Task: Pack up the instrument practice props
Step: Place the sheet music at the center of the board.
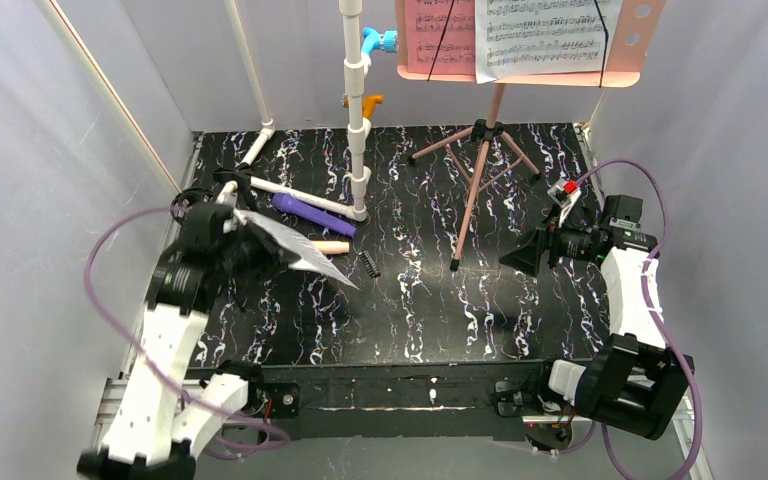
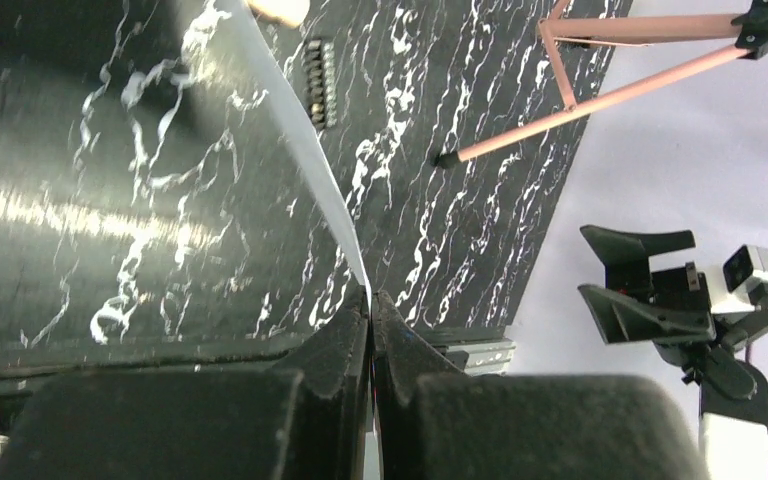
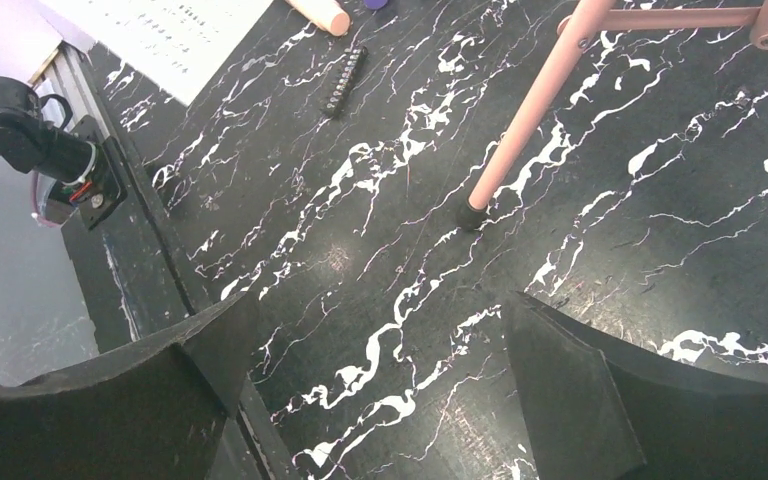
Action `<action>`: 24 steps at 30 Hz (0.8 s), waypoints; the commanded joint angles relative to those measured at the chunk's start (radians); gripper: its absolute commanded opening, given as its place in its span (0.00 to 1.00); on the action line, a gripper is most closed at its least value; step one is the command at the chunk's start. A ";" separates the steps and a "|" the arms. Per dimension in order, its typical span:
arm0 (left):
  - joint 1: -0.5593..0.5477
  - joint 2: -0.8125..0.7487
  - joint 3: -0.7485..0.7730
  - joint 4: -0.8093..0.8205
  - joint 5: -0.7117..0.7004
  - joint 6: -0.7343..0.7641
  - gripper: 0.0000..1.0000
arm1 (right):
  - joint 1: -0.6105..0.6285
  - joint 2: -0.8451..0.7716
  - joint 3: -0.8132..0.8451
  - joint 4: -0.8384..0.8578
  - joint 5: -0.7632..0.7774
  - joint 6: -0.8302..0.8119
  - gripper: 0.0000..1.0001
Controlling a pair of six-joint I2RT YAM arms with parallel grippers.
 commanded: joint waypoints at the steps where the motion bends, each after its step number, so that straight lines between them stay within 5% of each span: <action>1: 0.005 0.257 0.172 0.088 0.060 0.154 0.00 | -0.004 0.007 0.006 -0.045 -0.007 -0.072 1.00; 12: 0.003 0.566 0.680 -0.063 0.102 0.281 0.00 | -0.004 0.017 0.006 -0.059 -0.006 -0.085 1.00; 24: -0.008 0.525 0.776 -0.042 0.204 0.298 0.00 | -0.004 0.026 0.005 -0.063 0.000 -0.091 1.00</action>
